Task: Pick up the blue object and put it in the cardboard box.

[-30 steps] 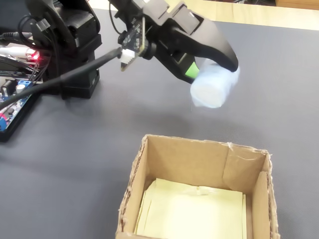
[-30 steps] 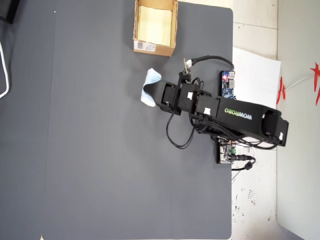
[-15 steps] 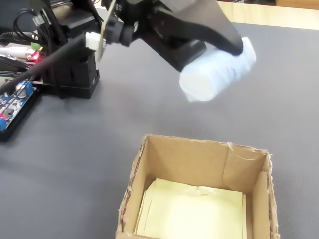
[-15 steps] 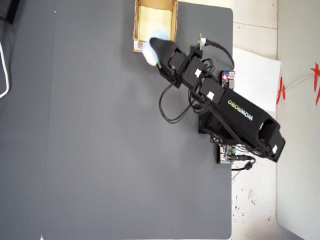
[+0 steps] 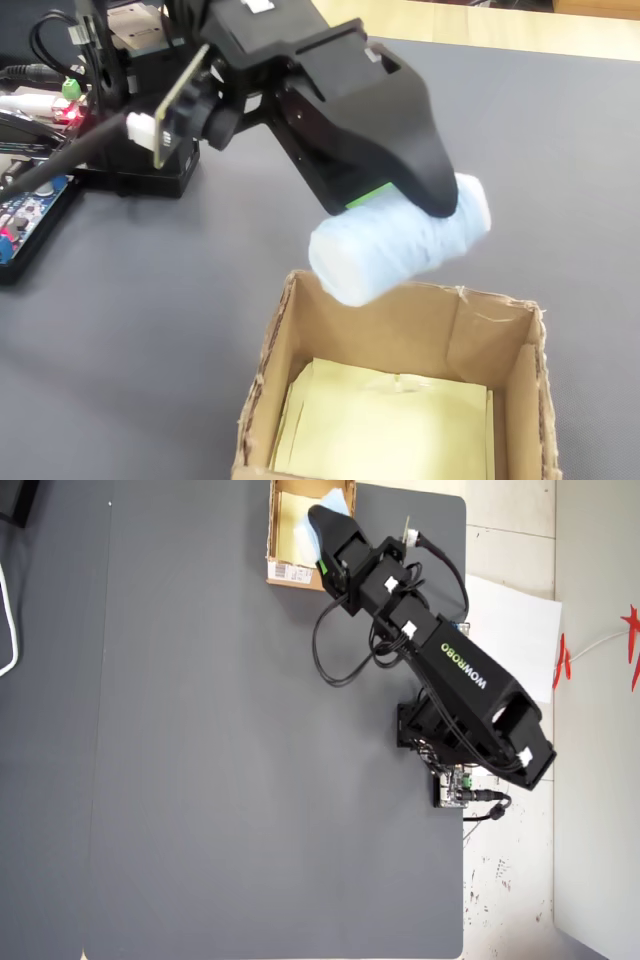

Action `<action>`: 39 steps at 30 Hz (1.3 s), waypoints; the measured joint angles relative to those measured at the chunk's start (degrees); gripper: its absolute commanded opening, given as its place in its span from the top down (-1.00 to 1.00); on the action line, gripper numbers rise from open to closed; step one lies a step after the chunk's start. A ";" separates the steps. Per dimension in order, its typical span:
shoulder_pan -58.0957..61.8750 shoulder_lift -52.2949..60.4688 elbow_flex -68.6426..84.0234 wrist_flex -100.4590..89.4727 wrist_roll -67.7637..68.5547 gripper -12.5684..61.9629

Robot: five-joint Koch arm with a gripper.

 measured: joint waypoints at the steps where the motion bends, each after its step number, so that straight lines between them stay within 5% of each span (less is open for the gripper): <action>1: 0.09 -0.44 0.00 0.00 0.00 -0.08; 13: -0.62 -0.79 0.00 0.00 0.88 -0.16; 39: -38.85 17.14 37.35 -17.84 8.09 -0.25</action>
